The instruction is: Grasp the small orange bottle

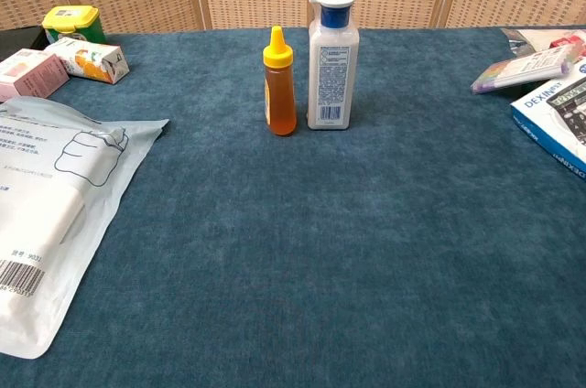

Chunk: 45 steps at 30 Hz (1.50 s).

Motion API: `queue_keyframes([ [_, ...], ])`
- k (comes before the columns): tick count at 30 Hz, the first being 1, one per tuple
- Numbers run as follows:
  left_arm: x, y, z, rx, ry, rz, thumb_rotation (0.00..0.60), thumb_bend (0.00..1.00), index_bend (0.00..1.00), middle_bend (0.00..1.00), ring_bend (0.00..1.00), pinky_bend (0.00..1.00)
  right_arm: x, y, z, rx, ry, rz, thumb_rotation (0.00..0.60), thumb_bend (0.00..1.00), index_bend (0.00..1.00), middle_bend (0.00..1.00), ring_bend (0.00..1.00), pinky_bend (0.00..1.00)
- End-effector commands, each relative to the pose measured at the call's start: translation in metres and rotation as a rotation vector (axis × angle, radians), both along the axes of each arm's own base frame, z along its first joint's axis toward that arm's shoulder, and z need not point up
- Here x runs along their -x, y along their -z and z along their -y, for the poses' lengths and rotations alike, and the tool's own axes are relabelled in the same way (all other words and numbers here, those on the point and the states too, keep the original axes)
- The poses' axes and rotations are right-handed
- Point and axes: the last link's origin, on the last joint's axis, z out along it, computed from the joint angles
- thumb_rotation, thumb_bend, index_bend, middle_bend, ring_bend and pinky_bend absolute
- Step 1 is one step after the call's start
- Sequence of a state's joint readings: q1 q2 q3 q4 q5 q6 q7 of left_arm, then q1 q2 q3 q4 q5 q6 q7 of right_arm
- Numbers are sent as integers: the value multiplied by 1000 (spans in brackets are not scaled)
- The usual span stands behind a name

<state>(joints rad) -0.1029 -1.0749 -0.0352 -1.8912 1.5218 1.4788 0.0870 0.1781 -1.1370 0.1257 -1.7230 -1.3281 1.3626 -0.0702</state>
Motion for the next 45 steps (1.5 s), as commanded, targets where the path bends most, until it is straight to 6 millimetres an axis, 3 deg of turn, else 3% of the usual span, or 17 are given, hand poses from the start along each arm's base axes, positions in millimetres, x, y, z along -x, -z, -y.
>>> queue_keyframes([
  [1, -2, 2, -3, 5, 1, -3, 600, 107, 135, 0, 0, 0, 0, 1, 2, 0, 2, 3, 600, 100, 0, 0, 0, 0],
  [11, -9, 7, -18, 16, 21, 3, 600, 106, 114, 0, 0, 0, 1, -1, 0, 7, 11, 23, 600, 99, 0, 0, 0, 0],
  [22, -20, 19, -52, 116, 48, 48, 600, 107, 94, 0, 0, 0, 5, -1, -7, 18, 37, 36, 600, 99, 0, 0, 0, 0],
  [29, -34, 39, -88, 246, 50, 218, 600, 107, 3, 0, 0, 0, 4, -3, -8, 18, 37, 36, 600, 99, 0, 0, 0, 0],
  [38, -61, 71, -147, 377, 42, 434, 600, 105, 0, 0, 0, 0, 4, -7, -15, 27, 56, 42, 600, 99, 0, 0, 0, 0],
  [45, -86, 110, -180, 462, 46, 515, 600, 104, 0, 0, 0, 0, 5, -12, -19, 24, 72, 51, 600, 99, 0, 0, 0, 0],
])
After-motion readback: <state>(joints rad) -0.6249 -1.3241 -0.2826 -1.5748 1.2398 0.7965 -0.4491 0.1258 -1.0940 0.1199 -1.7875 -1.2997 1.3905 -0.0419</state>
